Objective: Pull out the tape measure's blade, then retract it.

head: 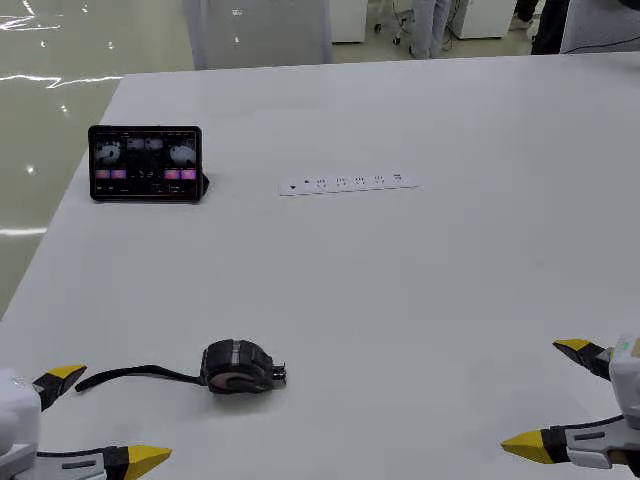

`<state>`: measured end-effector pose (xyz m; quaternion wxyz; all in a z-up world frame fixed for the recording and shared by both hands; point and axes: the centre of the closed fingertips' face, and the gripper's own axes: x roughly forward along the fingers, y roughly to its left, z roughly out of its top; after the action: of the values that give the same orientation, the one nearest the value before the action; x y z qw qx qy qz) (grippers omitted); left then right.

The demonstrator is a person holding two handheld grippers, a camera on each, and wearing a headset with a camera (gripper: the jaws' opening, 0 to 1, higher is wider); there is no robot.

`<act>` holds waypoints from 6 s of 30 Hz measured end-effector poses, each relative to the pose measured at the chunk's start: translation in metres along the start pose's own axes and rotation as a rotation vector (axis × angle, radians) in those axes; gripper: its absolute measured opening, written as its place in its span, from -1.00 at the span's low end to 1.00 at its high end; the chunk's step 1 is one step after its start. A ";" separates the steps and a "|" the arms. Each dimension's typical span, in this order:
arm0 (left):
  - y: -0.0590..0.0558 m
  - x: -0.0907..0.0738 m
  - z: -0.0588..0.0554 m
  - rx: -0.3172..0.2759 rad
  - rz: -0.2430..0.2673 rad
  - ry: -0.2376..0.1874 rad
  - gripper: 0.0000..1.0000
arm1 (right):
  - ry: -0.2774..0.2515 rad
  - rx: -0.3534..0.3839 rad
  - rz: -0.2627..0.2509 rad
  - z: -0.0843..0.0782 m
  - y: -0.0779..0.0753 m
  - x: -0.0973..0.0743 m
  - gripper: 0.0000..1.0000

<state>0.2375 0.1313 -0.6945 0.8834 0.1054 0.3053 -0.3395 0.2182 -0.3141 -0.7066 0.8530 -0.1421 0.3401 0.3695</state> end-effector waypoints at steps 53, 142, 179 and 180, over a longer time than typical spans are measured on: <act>-0.041 0.072 0.058 0.489 -0.369 0.186 0.98 | 0.039 -0.312 0.251 0.079 0.036 0.063 0.99; -0.057 0.129 0.039 0.660 -0.428 0.363 -0.40 | 0.049 -0.425 0.418 0.139 0.125 0.208 0.99; -0.058 0.130 0.039 0.635 -0.436 0.326 -0.38 | 0.096 -0.572 0.487 0.125 0.150 0.234 -0.20; -0.058 0.131 0.039 0.635 -0.436 0.325 -0.38 | 0.095 -0.567 0.492 0.125 0.151 0.234 -0.24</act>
<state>0.2933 0.0029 -0.7424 0.6548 0.3577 0.3360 -0.5748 0.2839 -0.0233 -0.7746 0.6487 -0.3038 0.2876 0.6358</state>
